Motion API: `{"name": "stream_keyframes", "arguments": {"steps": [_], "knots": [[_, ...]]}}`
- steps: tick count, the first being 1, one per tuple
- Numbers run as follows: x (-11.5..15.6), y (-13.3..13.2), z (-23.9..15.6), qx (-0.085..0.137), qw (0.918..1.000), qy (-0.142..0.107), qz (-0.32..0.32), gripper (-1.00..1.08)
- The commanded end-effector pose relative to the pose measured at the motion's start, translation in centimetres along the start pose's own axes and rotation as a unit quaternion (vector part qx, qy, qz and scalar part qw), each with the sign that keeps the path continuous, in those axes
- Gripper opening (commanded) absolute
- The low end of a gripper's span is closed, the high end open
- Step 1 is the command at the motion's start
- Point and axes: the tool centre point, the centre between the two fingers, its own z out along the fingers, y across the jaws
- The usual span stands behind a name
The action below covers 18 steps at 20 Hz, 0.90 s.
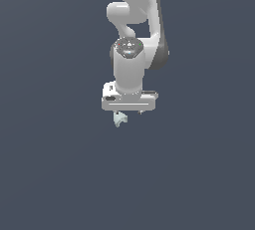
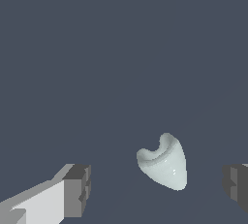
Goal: Pick up the object and move it to a goal position.
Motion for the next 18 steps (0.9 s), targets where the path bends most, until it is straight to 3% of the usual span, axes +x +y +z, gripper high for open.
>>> {"name": "stream_keyframes", "arguments": {"steps": [1, 18], "knots": [[0.0, 0.0, 0.0, 0.000, 1.0000, 0.000, 0.000, 1.00], [0.5, -0.3, -1.0, 0.009, 0.9998, 0.012, -0.014, 1.00]]}}
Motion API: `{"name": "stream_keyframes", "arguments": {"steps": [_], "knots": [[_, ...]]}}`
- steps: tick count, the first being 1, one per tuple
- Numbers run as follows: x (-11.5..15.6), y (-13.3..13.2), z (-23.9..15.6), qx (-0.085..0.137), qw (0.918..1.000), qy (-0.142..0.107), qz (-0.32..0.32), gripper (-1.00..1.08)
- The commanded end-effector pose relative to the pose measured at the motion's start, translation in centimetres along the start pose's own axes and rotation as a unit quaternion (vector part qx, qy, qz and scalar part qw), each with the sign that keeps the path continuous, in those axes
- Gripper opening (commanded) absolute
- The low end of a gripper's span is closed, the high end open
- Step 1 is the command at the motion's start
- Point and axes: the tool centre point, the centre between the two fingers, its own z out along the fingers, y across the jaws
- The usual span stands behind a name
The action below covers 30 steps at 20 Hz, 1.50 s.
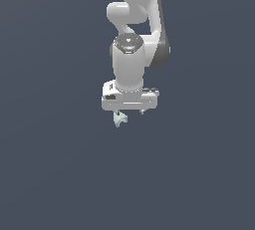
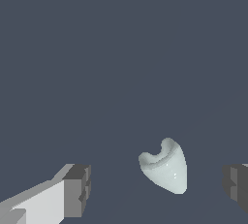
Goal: Pick up the object and move it to a goal position.
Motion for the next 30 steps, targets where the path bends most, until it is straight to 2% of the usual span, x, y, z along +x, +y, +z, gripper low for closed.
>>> {"name": "stream_keyframes", "arguments": {"steps": [1, 9, 16, 30], "knots": [[0.0, 0.1, 0.1, 0.000, 1.0000, 0.000, -0.002, 1.00], [-0.8, 0.8, 1.1, -0.002, 0.9993, -0.002, -0.038, 1.00], [-2.1, 2.1, 2.9, -0.005, 0.9950, -0.005, -0.099, 1.00], [-5.7, 4.7, 6.8, -0.006, 0.9695, -0.013, -0.245, 1.00]]}}
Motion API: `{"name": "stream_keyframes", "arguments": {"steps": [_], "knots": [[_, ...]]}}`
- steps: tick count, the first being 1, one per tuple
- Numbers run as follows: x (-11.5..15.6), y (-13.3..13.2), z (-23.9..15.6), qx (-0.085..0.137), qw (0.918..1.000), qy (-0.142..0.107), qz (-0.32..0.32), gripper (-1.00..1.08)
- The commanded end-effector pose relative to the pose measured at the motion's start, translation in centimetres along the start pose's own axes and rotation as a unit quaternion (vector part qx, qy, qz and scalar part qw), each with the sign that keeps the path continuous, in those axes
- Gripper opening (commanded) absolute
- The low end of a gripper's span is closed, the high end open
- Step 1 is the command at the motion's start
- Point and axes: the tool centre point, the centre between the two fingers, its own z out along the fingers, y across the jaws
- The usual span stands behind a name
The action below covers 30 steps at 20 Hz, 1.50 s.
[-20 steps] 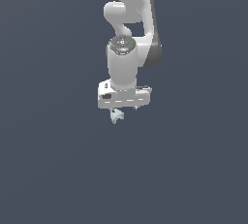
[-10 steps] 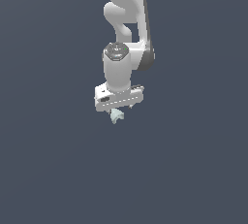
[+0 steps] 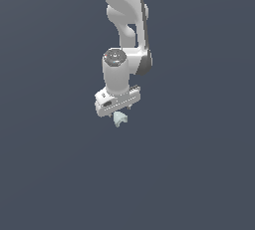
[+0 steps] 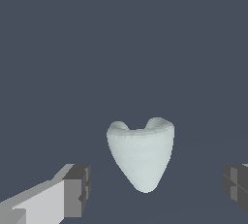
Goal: Pick up the object and move it to a goal position.
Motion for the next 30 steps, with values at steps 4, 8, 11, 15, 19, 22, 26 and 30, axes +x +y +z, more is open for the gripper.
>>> {"name": "stream_keyframes", "arguments": {"steps": [4, 8, 11, 15, 19, 22, 26, 30], "knots": [[-1.0, 0.0, 0.9, 0.000, 0.9994, -0.001, -0.036, 1.00], [-1.4, 0.0, 1.2, 0.001, 0.9988, -0.002, -0.049, 1.00], [-1.5, 0.0, 1.3, 0.001, 0.9987, -0.002, -0.051, 1.00], [-1.4, 0.0, 1.5, 0.001, 0.9988, -0.002, -0.049, 1.00], [-1.5, 0.0, 2.9, 0.001, 0.9987, -0.002, -0.050, 1.00], [-1.5, 0.0, 4.4, 0.001, 0.9987, -0.002, -0.051, 1.00], [-1.6, 0.0, 5.8, 0.001, 0.9987, -0.002, -0.051, 1.00], [-1.5, 0.0, 6.3, 0.001, 0.9987, -0.002, -0.052, 1.00]]}}
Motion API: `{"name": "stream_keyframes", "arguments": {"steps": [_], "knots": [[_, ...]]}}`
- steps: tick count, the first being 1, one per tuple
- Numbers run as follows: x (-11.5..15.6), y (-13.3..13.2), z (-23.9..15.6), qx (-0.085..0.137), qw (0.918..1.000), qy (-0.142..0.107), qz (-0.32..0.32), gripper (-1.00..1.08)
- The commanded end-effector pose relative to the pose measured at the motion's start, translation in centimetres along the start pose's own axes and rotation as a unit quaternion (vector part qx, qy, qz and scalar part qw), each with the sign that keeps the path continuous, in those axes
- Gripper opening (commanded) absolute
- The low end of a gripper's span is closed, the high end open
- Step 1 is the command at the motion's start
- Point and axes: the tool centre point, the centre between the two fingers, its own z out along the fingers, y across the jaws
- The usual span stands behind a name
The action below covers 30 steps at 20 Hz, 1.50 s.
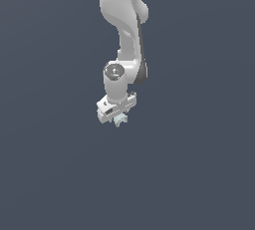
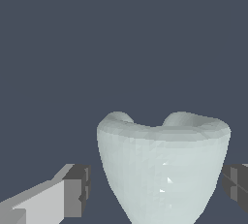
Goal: Pick up the object and move it to a goal position.
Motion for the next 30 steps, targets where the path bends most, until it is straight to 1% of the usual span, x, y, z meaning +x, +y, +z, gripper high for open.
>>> {"name": "stream_keyframes", "arguments": {"steps": [1, 10, 17, 24, 30], "knots": [[0.0, 0.0, 0.1, 0.000, 1.0000, 0.000, 0.000, -1.00], [0.0, 0.0, 0.1, 0.000, 1.0000, 0.000, 0.000, -1.00], [0.1, -0.3, -0.8, -0.001, 1.0000, 0.001, 0.000, -1.00], [0.4, -1.6, -4.0, -0.001, 1.0000, 0.001, 0.000, -1.00], [0.8, -3.5, -8.8, -0.001, 1.0000, 0.000, 0.000, -1.00]]}}
